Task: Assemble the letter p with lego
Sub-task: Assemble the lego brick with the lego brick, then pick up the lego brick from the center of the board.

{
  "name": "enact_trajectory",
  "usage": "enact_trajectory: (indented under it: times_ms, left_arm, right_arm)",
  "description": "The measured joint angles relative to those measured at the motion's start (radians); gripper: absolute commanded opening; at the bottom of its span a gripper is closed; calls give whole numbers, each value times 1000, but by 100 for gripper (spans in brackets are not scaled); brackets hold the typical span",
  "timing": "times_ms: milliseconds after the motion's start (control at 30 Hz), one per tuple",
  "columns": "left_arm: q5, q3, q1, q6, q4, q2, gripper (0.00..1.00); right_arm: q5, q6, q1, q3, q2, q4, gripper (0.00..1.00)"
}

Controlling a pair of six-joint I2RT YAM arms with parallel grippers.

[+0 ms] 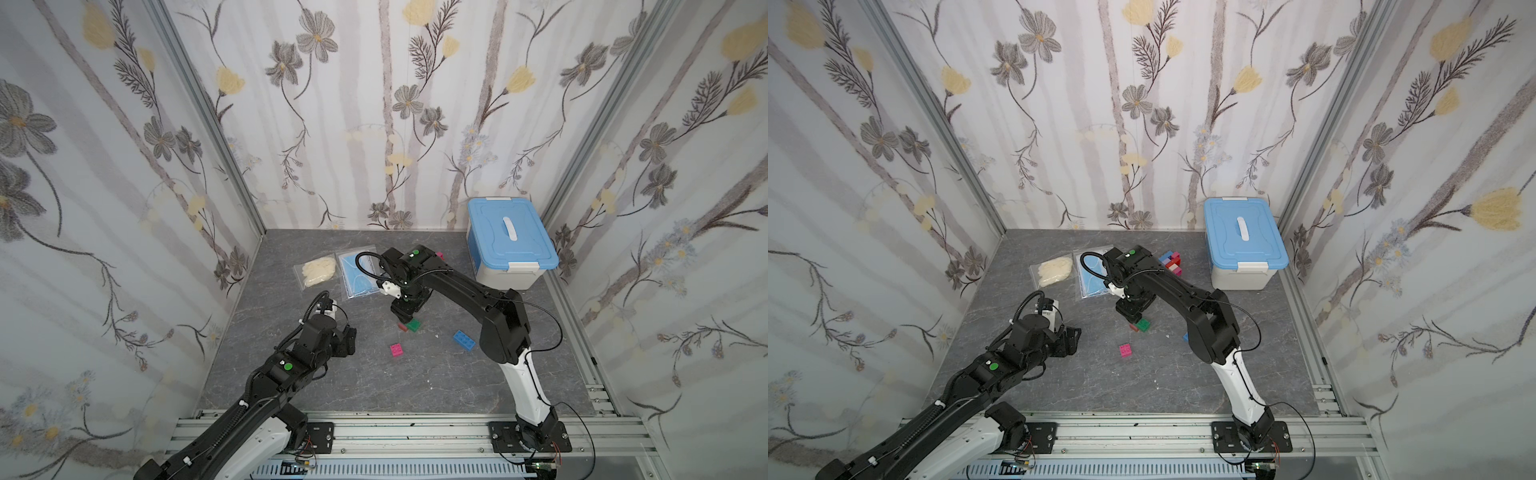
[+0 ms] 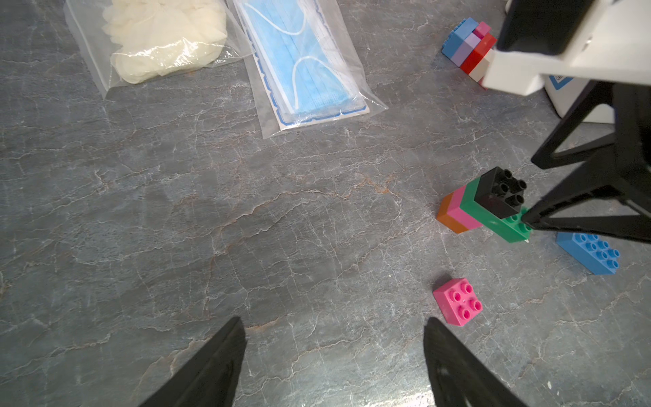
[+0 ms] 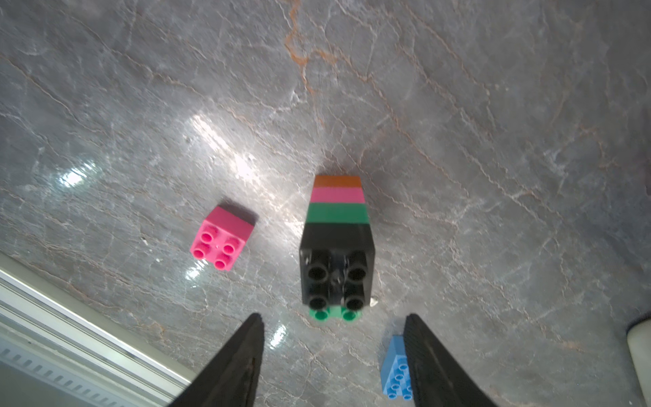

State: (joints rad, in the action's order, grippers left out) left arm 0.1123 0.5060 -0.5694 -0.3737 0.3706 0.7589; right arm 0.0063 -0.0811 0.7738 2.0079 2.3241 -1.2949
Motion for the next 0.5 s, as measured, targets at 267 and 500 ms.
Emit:
enact_trajectory:
  times_ms: [267, 500]
  left_arm:
    - [0, 0, 0, 0, 0, -1, 82]
    - [0, 0, 0, -1, 0, -4, 82]
  right_arm:
    - [1, 97, 8, -269, -99, 165, 70]
    - [60, 198, 10, -398, -121, 307, 70]
